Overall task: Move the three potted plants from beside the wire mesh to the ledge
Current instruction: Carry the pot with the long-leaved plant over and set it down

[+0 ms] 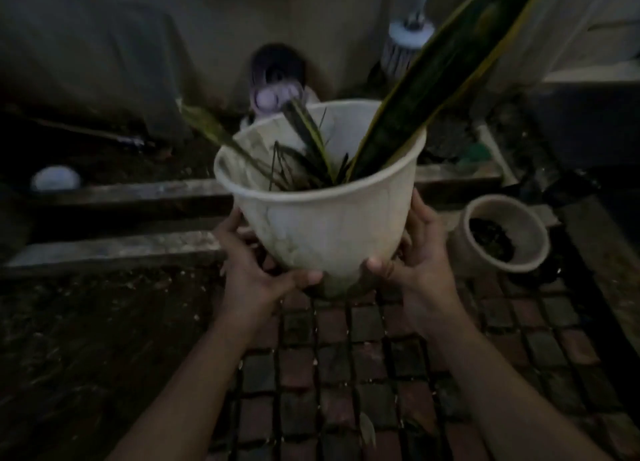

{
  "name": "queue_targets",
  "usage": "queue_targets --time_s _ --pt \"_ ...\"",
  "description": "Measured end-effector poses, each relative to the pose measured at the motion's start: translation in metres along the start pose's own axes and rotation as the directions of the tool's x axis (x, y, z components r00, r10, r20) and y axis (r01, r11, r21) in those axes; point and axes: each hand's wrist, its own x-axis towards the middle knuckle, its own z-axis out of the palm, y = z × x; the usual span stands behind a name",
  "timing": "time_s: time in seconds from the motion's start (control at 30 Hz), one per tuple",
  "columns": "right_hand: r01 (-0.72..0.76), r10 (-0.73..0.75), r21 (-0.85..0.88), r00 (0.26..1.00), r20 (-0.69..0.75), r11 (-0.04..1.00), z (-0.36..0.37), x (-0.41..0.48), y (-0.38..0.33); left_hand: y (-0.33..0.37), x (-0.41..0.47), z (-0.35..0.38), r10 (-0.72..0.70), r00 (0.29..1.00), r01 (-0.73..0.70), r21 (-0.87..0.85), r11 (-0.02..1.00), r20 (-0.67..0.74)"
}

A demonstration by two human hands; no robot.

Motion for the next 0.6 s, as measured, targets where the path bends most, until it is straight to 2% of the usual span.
queue_targets --time_s 0.13,0.27,0.43,0.6 --pt "0.045 -0.045 0.013 0.999 0.003 0.999 -0.015 0.006 0.141 -0.137 0.006 0.012 0.038 0.997 -0.037 -0.019 0.999 0.065" --pt "0.066 -0.067 0.024 0.997 0.034 0.998 -0.027 0.015 0.245 -0.238 0.013 0.013 0.042 0.997 -0.041 -0.025 0.999 0.066" --pt "0.096 -0.096 0.076 0.995 -0.004 0.992 -0.029 0.031 0.336 -0.316 0.043 0.010 0.070 0.995 -0.072 0.029 0.997 0.066" --pt "0.121 -0.118 0.118 0.993 -0.031 0.986 -0.025 0.064 0.382 -0.353 0.079 0.006 0.126 0.991 -0.130 0.085 0.988 0.050"
